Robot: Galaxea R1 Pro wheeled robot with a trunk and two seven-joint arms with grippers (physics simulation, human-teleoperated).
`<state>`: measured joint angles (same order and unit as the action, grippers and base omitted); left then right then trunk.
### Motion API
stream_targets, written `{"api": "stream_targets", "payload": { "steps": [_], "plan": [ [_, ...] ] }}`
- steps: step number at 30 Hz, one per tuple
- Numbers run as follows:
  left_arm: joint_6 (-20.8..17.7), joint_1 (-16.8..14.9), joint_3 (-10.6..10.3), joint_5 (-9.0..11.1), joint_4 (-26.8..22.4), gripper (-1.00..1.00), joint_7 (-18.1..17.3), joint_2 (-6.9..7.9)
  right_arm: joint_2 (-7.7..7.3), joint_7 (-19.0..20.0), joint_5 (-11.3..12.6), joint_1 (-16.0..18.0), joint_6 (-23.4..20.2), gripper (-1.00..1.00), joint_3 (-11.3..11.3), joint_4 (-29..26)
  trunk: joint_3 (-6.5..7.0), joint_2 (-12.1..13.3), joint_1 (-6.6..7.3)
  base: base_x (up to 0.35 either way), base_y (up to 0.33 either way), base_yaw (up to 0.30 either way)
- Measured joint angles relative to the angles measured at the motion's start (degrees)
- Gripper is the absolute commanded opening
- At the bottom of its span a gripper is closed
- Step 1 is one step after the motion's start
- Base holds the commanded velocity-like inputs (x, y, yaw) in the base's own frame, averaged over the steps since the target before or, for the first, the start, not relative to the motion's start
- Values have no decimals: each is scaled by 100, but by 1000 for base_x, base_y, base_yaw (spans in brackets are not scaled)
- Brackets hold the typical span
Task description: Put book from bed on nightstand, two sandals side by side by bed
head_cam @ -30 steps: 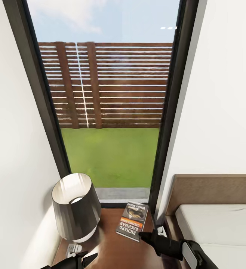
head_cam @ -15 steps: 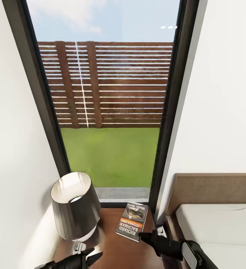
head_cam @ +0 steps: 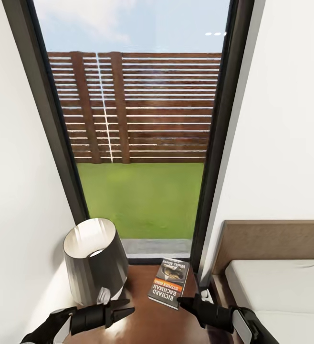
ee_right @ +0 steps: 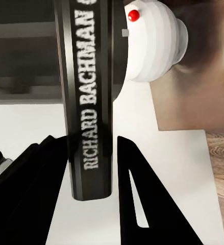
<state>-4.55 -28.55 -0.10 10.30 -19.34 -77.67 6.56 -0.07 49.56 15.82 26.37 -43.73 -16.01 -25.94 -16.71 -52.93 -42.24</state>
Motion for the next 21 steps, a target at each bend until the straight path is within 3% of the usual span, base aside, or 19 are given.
{"api": "stream_targets", "payload": {
  "steps": [4, 10, 21],
  "plan": [
    [-197, -19, -26, -3, -3, 100, -13, -13, 0, 0, 0, 0, -1, -100, 2, 1, -72, -161, -88, 0, 0, 0],
    [-233, -19, -309, -20, 27, 100, -16, -42, 5, 1, -1, 0, -1, -100, 1, -1, -180, -402, -220, 0, 0, 0],
    [-232, -8, -340, -21, 37, 100, -29, -46, 14, 2, -4, -1, -1, -100, 2, 1, -378, -843, -462, 0, 0, 0]
  ]
}}
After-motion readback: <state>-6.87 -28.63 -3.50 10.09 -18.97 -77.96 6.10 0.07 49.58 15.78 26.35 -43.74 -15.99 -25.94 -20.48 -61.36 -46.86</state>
